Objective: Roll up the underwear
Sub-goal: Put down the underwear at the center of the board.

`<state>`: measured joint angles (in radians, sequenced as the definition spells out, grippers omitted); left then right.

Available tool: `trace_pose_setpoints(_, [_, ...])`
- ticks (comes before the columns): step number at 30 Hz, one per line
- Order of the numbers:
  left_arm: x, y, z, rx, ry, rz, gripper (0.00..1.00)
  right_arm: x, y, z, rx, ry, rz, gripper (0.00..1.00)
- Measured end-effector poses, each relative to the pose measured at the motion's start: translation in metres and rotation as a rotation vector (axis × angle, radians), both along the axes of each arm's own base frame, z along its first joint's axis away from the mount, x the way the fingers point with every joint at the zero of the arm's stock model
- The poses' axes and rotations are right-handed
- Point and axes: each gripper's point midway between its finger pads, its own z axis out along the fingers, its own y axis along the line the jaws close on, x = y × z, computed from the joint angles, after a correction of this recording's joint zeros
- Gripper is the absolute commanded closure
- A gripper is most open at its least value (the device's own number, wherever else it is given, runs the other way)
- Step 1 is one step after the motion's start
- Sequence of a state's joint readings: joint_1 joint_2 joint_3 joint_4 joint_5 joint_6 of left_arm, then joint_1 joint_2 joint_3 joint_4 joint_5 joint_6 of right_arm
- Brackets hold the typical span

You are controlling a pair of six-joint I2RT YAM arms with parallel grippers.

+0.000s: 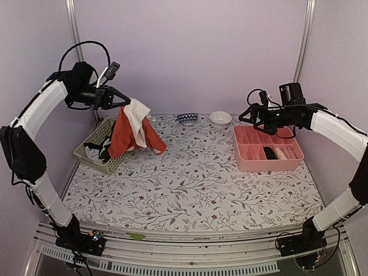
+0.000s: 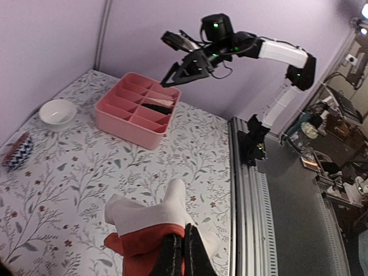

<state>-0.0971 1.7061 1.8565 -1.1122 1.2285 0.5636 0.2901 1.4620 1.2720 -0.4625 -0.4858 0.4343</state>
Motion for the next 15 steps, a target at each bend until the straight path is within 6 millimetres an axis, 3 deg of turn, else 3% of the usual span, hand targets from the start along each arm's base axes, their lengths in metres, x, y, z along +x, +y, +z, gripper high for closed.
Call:
trace_pose_setpoints(4, [-0.044, -0.04, -0.032, -0.053, 0.167, -0.185, 1.0, -0.002, 0.0, -0.005, 0.0, 0.012, 0.004, 0.01])
trace_pose_setpoints(10, [-0.037, -0.068, -0.095, -0.001, 0.313, -0.274, 1.0, -0.002, 0.003, -0.015, 0.0, 0.039, 0.009, 0.01])
trace_pose_setpoints(15, [-0.081, -0.099, -0.102, 0.088, 0.236, -0.405, 1.0, -0.002, 0.004, -0.016, 0.005, 0.044, 0.006, 0.01])
